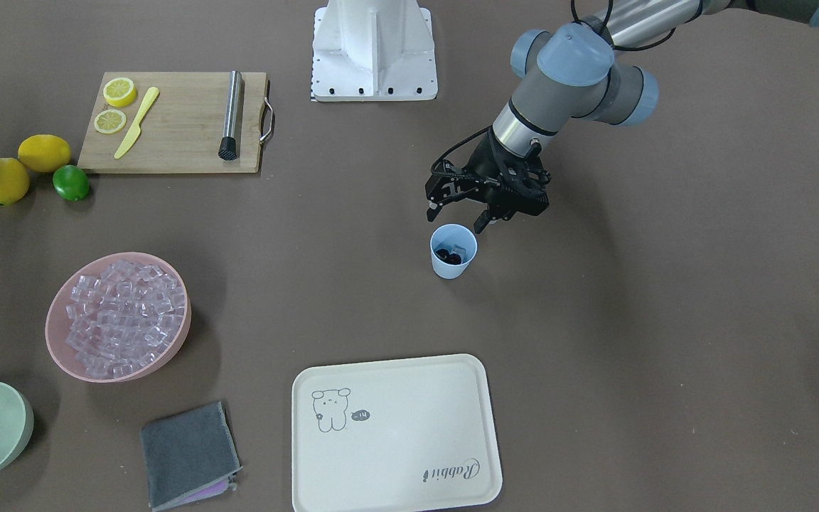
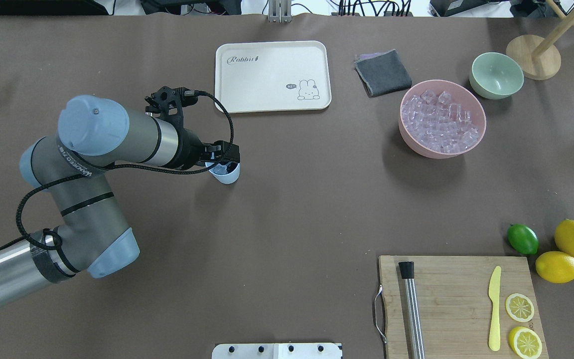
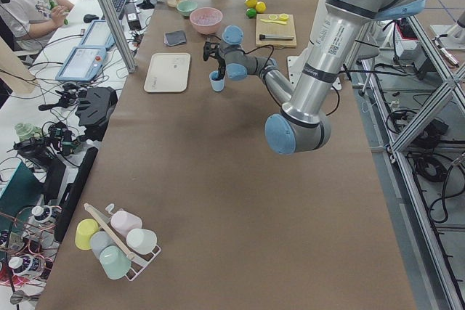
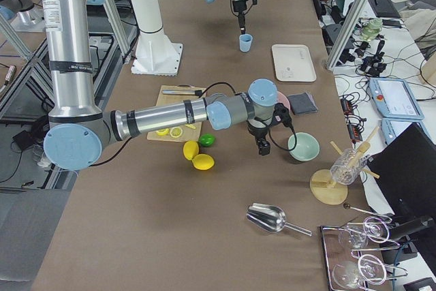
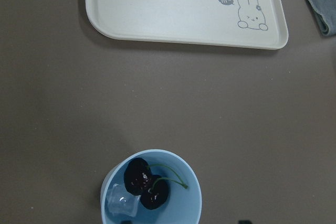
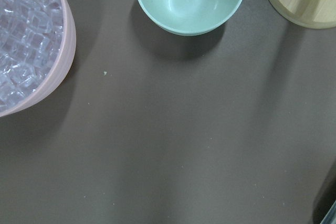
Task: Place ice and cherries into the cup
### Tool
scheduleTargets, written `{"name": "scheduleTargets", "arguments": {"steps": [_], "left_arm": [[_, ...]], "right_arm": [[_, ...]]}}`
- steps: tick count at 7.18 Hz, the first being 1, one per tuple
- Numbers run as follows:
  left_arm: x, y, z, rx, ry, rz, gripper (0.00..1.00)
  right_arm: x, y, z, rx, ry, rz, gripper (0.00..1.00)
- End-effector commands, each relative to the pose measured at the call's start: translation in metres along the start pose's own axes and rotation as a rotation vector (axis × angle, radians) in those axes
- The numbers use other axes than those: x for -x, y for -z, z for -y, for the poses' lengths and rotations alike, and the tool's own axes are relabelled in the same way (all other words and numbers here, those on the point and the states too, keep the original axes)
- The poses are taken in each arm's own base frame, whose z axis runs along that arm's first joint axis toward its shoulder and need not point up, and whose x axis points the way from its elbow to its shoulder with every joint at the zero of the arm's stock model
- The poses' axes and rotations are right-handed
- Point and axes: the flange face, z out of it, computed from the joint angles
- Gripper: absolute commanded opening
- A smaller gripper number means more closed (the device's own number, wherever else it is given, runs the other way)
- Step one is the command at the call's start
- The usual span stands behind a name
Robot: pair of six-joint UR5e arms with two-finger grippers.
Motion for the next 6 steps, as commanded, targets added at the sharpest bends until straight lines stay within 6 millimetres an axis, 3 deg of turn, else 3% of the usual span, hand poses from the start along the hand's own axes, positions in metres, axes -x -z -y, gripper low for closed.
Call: {"name": "scheduleTargets", "arguments": {"steps": [1, 2, 3, 4, 5, 6], "left_arm": [[0.048, 0.064, 0.043, -0.016, 0.006, -0.002, 0.97], [0.121, 0.129, 0.095, -0.021, 0.02, 0.029, 0.97], [0.213, 0.19, 0.114, 0.003, -0.036, 0.062, 0.97], [0.293, 0.24, 0.125, -0.004, -0.08, 0.1, 0.97], [0.345, 0.268, 0.143, -0.018, -0.104, 0.133, 0.97], [0.406, 0.273, 0.138, 0.015, -0.151, 0.19, 0.97]], "right_arm": [[0.001, 0.003, 0.0, -0.004, -0.001, 0.012, 0.98], [-0.009, 0.011, -0.006, -0.014, -0.015, 0.033, 0.98], [-0.021, 0.019, -0.018, -0.024, -0.018, 0.037, 0.98], [-0.041, 0.033, -0.026, -0.045, 0.016, 0.048, 0.98], [-0.056, 0.055, -0.032, -0.037, -0.014, 0.056, 0.98], [-0.066, 0.057, -0.034, -0.017, 0.013, 0.043, 0.98]]}}
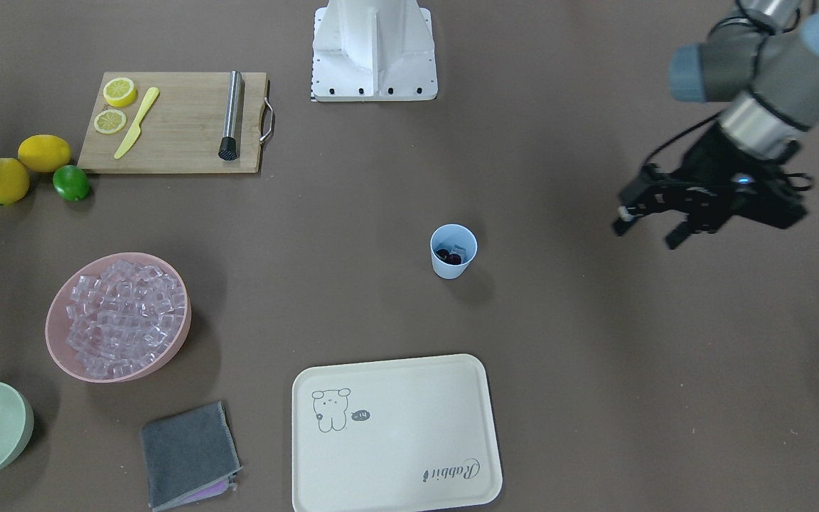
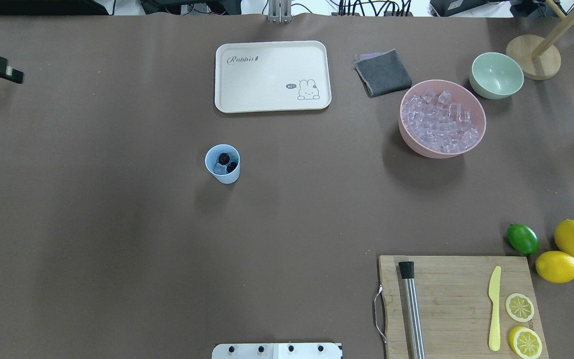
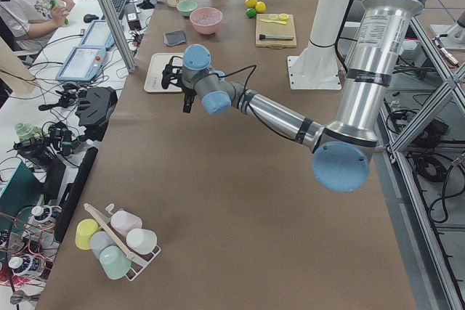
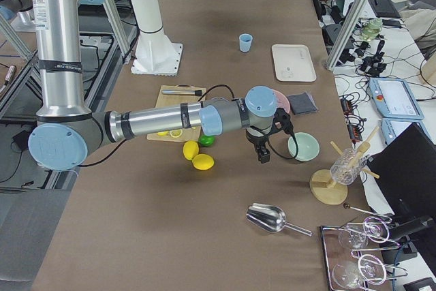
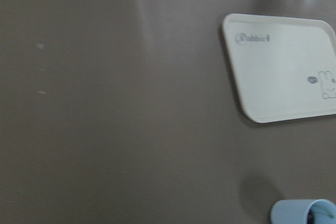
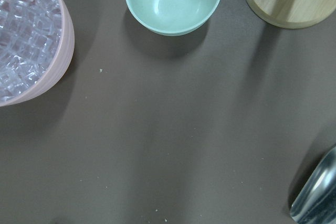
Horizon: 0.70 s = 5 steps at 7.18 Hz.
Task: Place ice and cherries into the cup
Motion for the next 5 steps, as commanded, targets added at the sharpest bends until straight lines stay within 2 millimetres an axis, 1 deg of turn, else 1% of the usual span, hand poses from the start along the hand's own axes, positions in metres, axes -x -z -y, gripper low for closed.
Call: {"name": "scheduleTargets", "arguments": {"steps": [1, 2, 3, 4, 5], "left_arm": [[0.153, 0.007, -0.049, 0.081, -0.138, 0.099, 0.97], [0.195, 0.021, -0.062, 0.08, -0.159, 0.116, 0.97], [0.227, 0.02, -0.113, 0.113, -0.123, 0.134, 0.97], [0.217, 0.026, -0.12, 0.099, -0.142, 0.103, 0.97], [0.206, 0.027, -0.1, 0.086, -0.132, 0.081, 0.97]], "right_arm": [[-0.019, 0.015, -0.003, 0.017, 0.028, -0.005, 0.98], [-0.022, 0.018, 0.001, 0.018, 0.034, -0.029, 0.98], [-0.023, 0.023, 0.003, 0.01, 0.04, -0.034, 0.98], [-0.023, 0.024, 0.002, 0.007, 0.043, -0.035, 0.98], [-0.025, 0.026, 0.002, 0.005, 0.04, -0.037, 0.98]]}}
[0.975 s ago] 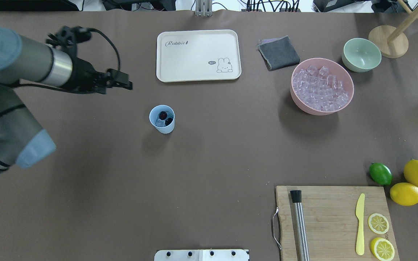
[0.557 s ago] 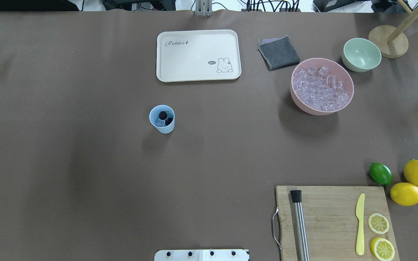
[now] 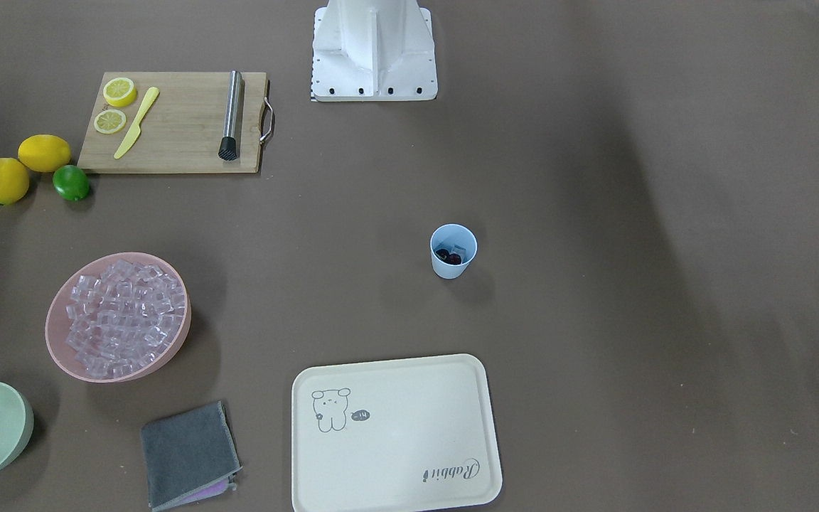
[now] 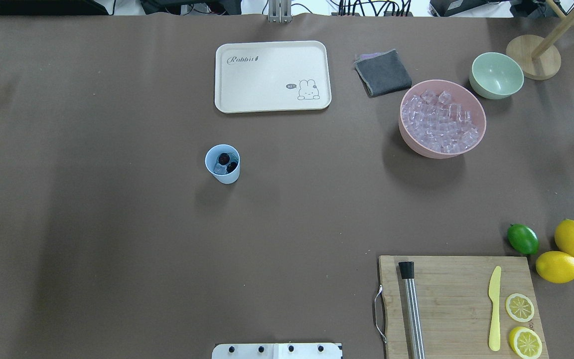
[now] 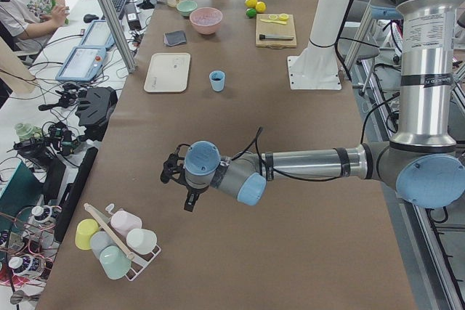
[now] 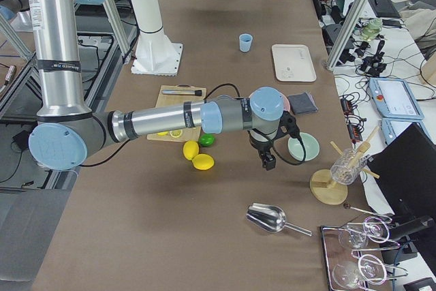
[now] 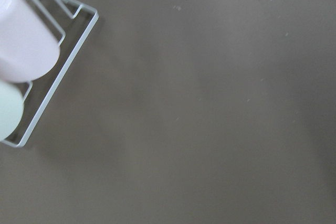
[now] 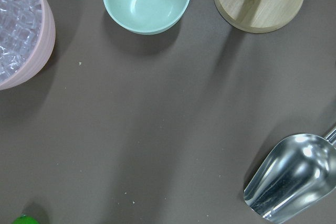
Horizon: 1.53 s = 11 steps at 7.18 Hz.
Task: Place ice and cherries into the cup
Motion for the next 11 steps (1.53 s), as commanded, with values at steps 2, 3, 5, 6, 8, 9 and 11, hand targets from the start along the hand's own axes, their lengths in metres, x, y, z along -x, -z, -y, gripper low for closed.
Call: {"name": "scheduleTargets", "arguments": {"steps": [2, 3, 5, 6, 8, 9, 11], "left_arm": [[-0.017, 0.031, 0.037, -0.071, 0.004, -0.033, 0.97], [-0.027, 0.039, 0.046, -0.089, 0.028, -0.039, 0.97], [-0.053, 0.06, 0.049, -0.122, -0.008, -0.061, 0.97], [-0.055, 0.064, 0.052, -0.14, -0.025, -0.032, 0.97], [-0.049, 0.055, 0.061, -0.122, -0.012, 0.011, 0.97], [-0.051, 0.054, 0.059, -0.115, -0.012, 0.018, 0.97], [-0.044, 0.056, 0.058, -0.023, 0.013, 0.054, 0.97]], "right_arm": [[-0.004, 0.001, -0.001, -0.001, -0.007, -0.003, 0.99], [-0.005, 0.001, -0.003, 0.001, -0.01, -0.002, 0.99], [-0.006, 0.002, -0.002, 0.0, -0.013, -0.003, 0.99], [-0.006, 0.001, -0.002, 0.0, -0.014, 0.002, 0.99], [-0.006, 0.004, -0.008, -0.004, -0.018, -0.002, 0.99], [-0.009, 0.006, -0.014, -0.009, -0.025, -0.005, 0.99], [-0.013, 0.005, -0.014, -0.004, -0.032, -0.009, 0.99]]}}
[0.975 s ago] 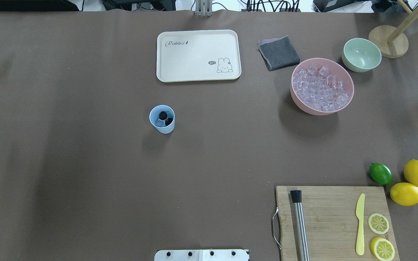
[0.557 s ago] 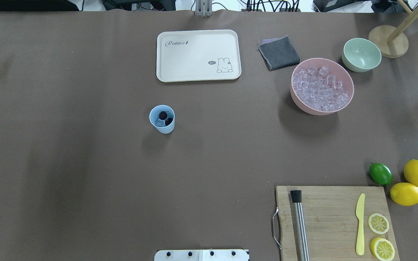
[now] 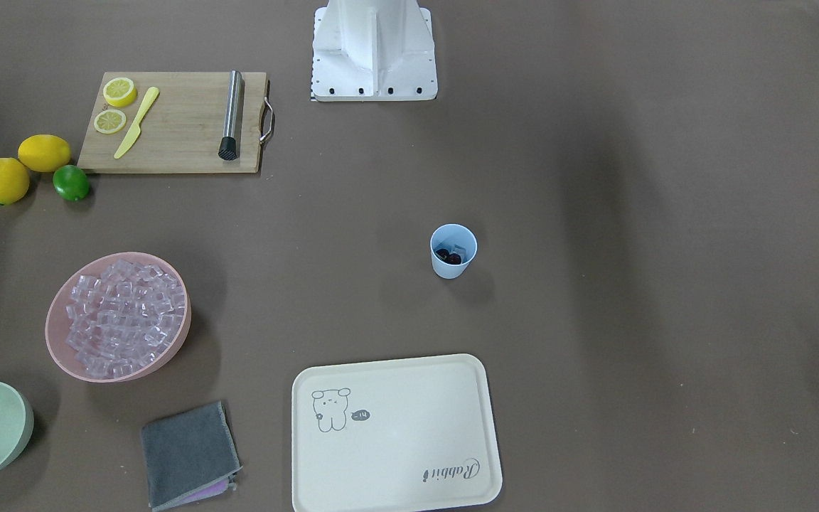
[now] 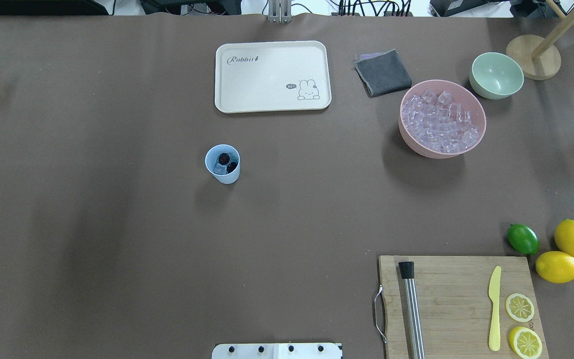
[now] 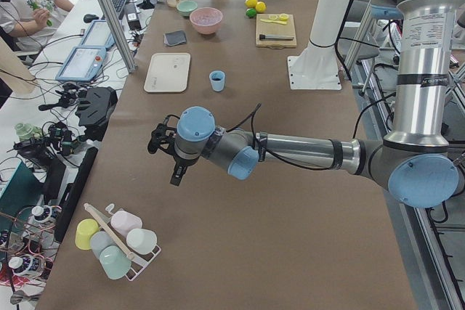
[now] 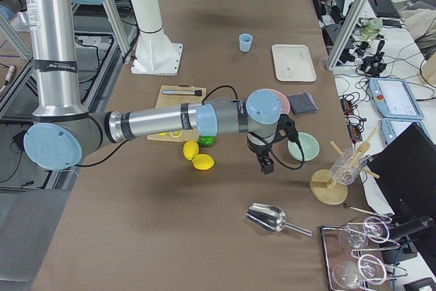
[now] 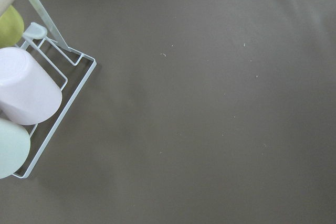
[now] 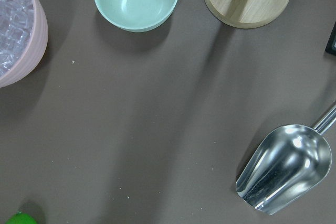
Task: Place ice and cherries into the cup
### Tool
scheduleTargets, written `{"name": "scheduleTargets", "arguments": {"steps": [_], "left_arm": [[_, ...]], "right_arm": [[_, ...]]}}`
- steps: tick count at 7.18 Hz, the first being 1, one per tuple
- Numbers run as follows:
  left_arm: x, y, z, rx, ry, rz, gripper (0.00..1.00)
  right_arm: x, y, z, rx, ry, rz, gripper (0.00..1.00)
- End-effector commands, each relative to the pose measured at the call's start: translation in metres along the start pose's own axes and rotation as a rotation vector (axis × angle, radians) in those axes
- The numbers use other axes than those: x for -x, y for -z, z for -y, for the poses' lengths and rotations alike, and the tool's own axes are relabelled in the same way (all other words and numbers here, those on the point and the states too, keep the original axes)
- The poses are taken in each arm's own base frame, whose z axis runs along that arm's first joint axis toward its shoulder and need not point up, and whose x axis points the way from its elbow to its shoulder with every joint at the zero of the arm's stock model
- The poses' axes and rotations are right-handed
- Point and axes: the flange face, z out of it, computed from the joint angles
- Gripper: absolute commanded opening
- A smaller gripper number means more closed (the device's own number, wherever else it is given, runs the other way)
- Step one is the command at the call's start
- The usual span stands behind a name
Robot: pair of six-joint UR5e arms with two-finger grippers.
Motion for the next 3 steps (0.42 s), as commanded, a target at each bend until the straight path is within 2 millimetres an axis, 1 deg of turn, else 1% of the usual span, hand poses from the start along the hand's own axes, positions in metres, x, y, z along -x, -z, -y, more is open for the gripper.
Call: {"name": "scheduleTargets", "arguments": {"steps": [1, 2, 3], "left_arm": [[-0.001, 0.016, 0.002, 0.092, 0.001, 0.043, 0.97], [-0.006, 0.033, 0.004, 0.084, -0.004, 0.074, 0.97], [-0.007, 0.034, 0.004, 0.083, -0.002, 0.076, 0.97]], "right_arm": [[-0.003, -0.001, 0.001, 0.004, -0.008, -0.002, 0.99], [-0.004, 0.0, 0.001, 0.005, -0.008, -0.013, 0.99], [0.0, -0.01, 0.005, 0.031, 0.006, -0.027, 0.99]]}}
